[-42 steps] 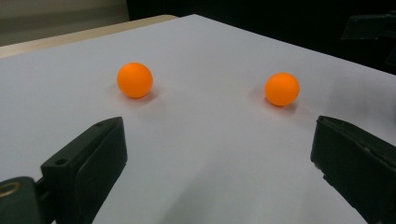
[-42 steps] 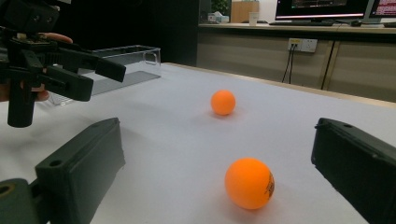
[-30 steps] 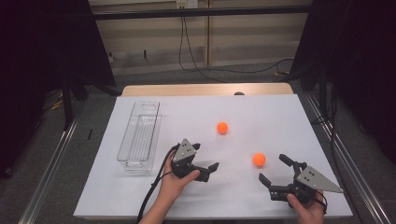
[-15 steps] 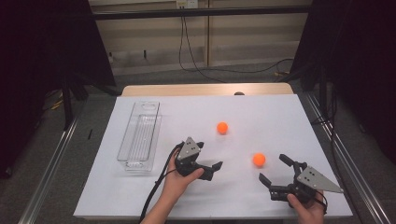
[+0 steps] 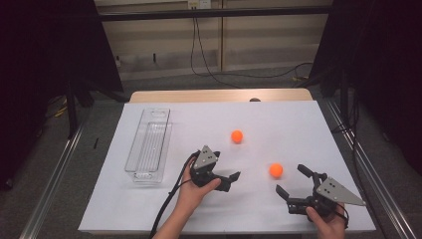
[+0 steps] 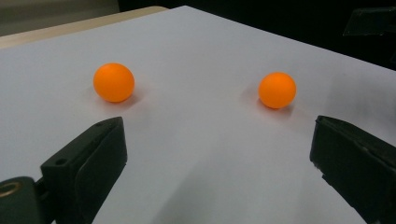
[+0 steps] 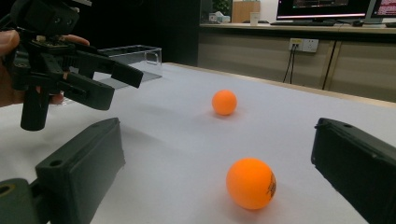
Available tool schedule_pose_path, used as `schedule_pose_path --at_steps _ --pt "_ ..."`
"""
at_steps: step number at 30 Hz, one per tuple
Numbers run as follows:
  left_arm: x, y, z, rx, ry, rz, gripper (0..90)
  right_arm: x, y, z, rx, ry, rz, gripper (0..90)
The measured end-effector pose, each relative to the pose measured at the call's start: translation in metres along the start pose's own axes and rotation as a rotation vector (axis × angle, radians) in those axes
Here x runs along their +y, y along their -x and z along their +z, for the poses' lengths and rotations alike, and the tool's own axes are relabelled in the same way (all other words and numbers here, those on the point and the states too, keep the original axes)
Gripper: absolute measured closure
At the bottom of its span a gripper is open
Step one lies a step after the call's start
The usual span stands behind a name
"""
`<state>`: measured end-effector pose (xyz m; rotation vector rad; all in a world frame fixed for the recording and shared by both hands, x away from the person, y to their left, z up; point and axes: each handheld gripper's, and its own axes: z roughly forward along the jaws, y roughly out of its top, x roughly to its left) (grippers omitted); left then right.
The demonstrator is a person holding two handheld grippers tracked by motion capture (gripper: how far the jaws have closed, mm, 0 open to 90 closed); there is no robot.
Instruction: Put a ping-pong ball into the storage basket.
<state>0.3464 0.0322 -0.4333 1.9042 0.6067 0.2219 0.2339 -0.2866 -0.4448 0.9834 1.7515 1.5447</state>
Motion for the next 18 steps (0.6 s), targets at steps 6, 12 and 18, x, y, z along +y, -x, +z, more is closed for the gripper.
schedule_pose_path --at_steps 6,12,18 --pt "0.001 0.0007 0.0038 -0.001 -0.009 -0.003 4.1 0.0001 0.0003 -0.0003 0.0 0.0 0.0 1.9" --pt "0.0009 0.0016 0.0062 -0.001 -0.016 -0.004 4.2 0.0001 0.0001 0.0 -0.001 0.0 0.002 2.0" --pt "0.0015 0.0032 0.0088 -0.002 -0.023 -0.001 4.3 0.0002 0.0002 -0.0004 0.002 0.001 -0.002 1.9"
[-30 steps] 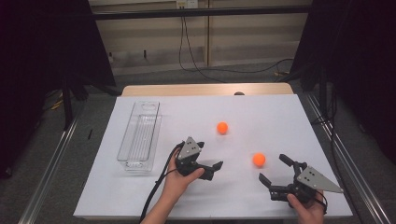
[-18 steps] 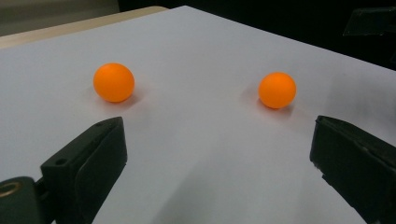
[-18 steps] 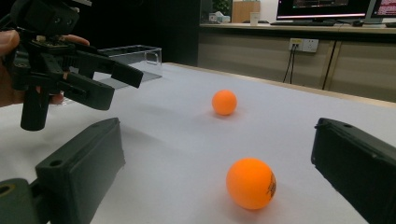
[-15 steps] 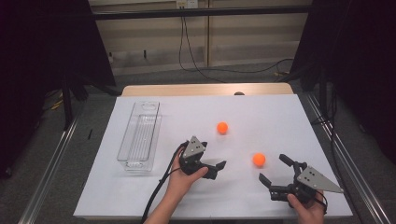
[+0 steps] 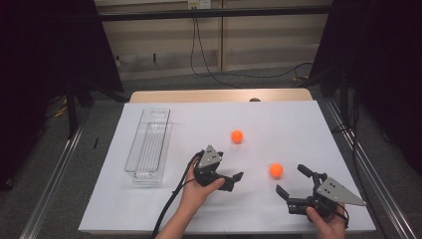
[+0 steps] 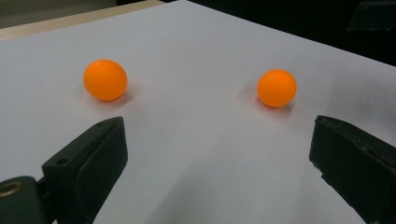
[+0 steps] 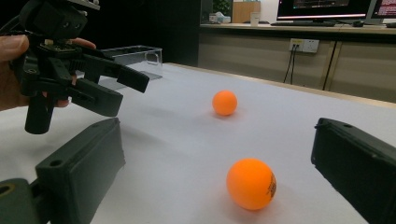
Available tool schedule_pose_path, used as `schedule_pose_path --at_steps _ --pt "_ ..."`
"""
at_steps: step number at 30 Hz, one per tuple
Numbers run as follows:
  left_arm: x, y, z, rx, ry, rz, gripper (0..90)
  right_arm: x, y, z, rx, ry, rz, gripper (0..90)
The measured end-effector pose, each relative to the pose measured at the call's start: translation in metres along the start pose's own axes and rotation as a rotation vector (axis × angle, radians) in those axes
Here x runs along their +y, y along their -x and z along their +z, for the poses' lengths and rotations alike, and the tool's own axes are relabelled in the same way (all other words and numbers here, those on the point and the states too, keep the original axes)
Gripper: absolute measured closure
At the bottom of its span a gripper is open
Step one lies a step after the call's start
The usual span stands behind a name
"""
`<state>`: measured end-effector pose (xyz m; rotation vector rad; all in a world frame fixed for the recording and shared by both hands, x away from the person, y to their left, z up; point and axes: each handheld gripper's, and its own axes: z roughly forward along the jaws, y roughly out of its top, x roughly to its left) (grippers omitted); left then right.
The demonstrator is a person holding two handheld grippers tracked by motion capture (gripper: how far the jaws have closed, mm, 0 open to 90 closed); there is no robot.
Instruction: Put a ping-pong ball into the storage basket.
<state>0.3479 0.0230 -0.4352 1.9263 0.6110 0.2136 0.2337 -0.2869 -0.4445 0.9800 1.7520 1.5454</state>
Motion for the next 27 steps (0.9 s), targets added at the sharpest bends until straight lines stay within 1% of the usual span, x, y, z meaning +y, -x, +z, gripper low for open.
schedule_pose_path --at_steps 7,10,14,27 --pt "0.003 0.002 0.005 -0.007 -0.011 0.009 4.3 0.0 0.0 0.0 0.0 -0.002 -0.001 2.0" --pt "0.004 0.003 0.006 -0.001 -0.012 0.011 4.3 0.0 0.0 0.0 -0.001 -0.001 0.0 1.9" --pt "0.006 0.005 0.008 -0.004 -0.012 0.01 4.4 0.0 0.0 0.0 0.001 -0.002 -0.001 2.0" --pt "0.006 0.008 0.016 -0.011 -0.025 0.015 4.4 0.0 0.0 0.0 0.0 0.001 -0.001 2.0"
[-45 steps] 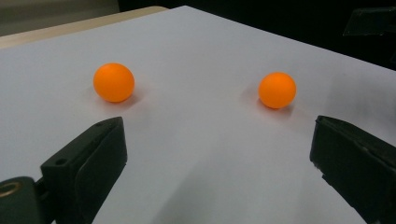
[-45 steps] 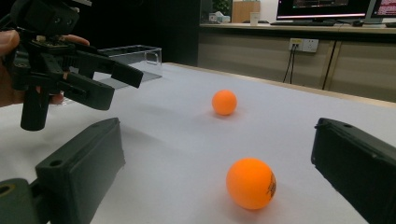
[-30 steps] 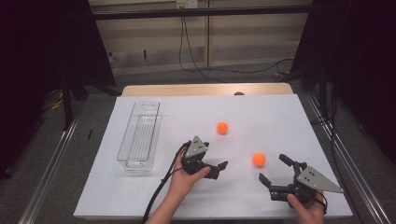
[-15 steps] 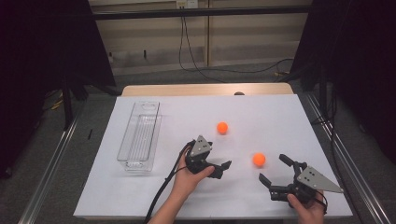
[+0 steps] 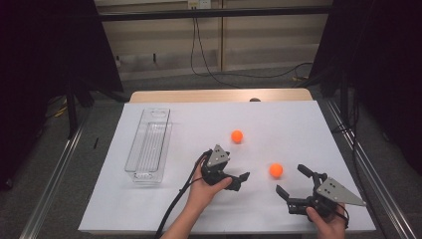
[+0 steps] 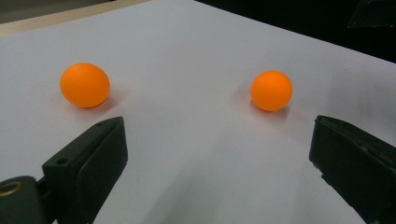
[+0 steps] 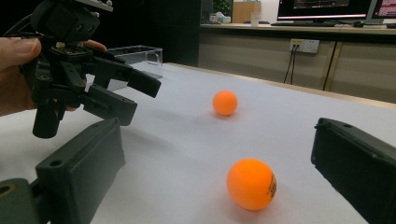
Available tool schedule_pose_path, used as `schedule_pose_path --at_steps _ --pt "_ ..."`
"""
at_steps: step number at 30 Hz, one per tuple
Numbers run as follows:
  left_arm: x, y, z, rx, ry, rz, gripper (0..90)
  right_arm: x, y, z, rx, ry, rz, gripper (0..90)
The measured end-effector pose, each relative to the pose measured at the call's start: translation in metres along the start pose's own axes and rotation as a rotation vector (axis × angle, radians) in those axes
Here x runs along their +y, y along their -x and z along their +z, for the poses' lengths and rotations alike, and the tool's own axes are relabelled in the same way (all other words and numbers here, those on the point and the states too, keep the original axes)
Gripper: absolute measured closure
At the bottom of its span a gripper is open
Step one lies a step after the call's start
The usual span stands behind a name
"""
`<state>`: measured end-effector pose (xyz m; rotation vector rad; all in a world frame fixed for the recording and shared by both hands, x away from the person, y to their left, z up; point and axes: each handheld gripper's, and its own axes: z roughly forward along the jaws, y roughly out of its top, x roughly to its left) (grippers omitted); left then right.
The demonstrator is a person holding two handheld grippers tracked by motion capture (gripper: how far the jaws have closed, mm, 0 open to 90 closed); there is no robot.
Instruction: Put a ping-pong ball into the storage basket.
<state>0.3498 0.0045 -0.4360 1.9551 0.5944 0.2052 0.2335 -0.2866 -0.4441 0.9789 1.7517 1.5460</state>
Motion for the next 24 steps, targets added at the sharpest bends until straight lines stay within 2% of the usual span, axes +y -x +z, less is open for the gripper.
schedule_pose_path --at_steps 24 --pt "0.002 0.004 0.014 -0.004 -0.016 0.009 4.4 0.0 0.0 0.0 0.002 -0.001 -0.002 2.0"
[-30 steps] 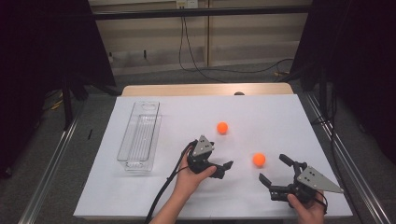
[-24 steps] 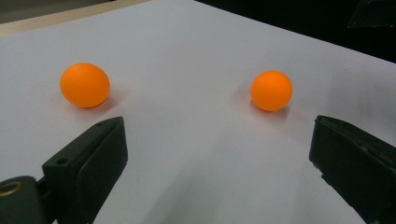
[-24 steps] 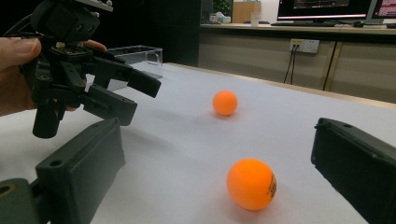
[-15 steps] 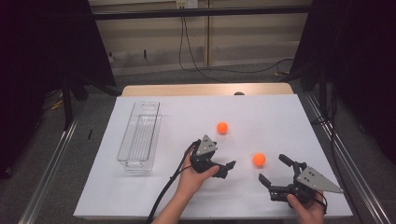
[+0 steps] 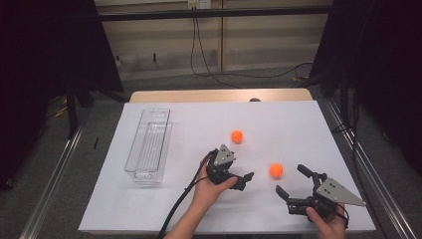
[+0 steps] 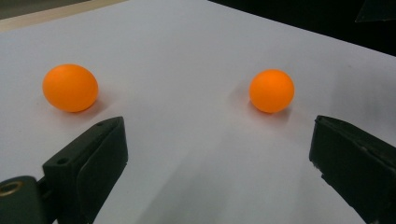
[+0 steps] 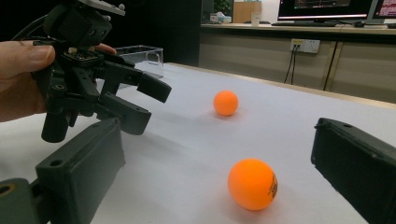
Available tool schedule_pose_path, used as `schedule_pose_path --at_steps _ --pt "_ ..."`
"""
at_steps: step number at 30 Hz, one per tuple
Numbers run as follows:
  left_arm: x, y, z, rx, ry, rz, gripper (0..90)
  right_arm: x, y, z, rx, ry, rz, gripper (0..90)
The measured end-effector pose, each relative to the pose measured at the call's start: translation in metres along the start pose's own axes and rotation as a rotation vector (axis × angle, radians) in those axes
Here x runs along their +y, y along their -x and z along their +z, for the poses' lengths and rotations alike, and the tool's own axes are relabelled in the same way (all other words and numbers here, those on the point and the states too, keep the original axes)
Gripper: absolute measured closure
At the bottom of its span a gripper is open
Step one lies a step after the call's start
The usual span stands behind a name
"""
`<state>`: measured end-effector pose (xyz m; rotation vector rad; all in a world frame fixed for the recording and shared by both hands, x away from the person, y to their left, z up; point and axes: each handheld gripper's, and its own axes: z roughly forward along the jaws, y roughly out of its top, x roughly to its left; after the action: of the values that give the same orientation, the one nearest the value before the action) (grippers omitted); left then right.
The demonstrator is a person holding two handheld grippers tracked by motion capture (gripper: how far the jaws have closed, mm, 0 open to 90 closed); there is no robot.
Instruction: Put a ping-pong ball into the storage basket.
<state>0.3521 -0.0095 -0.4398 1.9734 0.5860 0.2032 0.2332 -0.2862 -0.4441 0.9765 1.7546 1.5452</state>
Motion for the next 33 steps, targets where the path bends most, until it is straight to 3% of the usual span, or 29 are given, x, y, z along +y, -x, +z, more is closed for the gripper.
schedule_pose_path --at_steps 33 --pt "0.005 0.004 0.012 -0.012 -0.019 0.0 4.6 0.0 0.0 0.0 0.001 -0.003 0.002 2.0"
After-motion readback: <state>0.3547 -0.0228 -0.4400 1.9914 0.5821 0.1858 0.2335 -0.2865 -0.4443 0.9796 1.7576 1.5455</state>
